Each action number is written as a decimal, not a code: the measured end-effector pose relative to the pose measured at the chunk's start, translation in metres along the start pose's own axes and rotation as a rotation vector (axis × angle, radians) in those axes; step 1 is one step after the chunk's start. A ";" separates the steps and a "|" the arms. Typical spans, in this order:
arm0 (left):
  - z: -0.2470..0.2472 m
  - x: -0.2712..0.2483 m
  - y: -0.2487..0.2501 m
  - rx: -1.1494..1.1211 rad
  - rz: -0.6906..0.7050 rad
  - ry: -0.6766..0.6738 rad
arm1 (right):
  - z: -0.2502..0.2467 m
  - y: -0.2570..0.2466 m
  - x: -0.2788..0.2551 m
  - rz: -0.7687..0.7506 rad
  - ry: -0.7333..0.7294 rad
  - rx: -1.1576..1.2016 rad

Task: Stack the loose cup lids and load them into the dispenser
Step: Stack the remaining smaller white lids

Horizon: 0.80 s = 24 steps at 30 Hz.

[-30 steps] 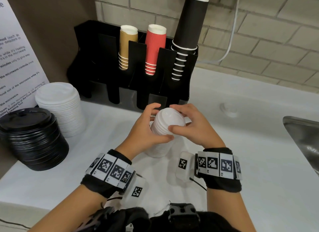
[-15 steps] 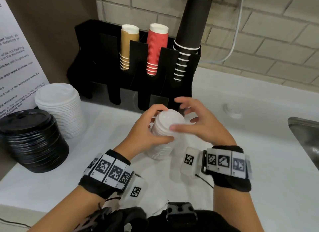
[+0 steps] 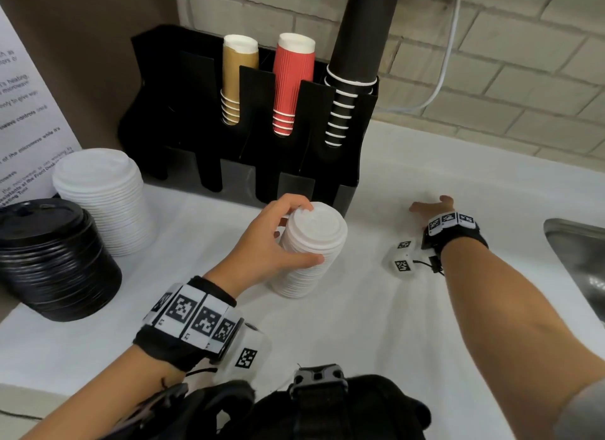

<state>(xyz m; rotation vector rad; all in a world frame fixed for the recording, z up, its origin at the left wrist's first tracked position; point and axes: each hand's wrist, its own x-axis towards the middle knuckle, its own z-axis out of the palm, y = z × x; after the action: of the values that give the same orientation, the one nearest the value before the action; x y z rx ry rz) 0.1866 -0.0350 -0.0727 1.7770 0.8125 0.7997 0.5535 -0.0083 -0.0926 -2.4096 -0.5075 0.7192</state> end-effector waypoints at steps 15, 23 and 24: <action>0.003 0.001 0.001 -0.009 0.030 0.009 | 0.004 0.002 -0.002 -0.176 0.100 -0.466; 0.006 0.001 -0.002 -0.065 0.037 0.030 | -0.019 -0.006 -0.081 -0.278 0.052 0.290; 0.006 0.001 -0.003 -0.068 0.023 0.040 | -0.020 -0.007 -0.100 -0.353 -0.006 0.423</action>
<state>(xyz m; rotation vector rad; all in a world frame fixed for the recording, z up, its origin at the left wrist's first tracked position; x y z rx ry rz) 0.1911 -0.0361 -0.0772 1.7173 0.7835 0.8708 0.4859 -0.0612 -0.0368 -1.8648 -0.6847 0.6057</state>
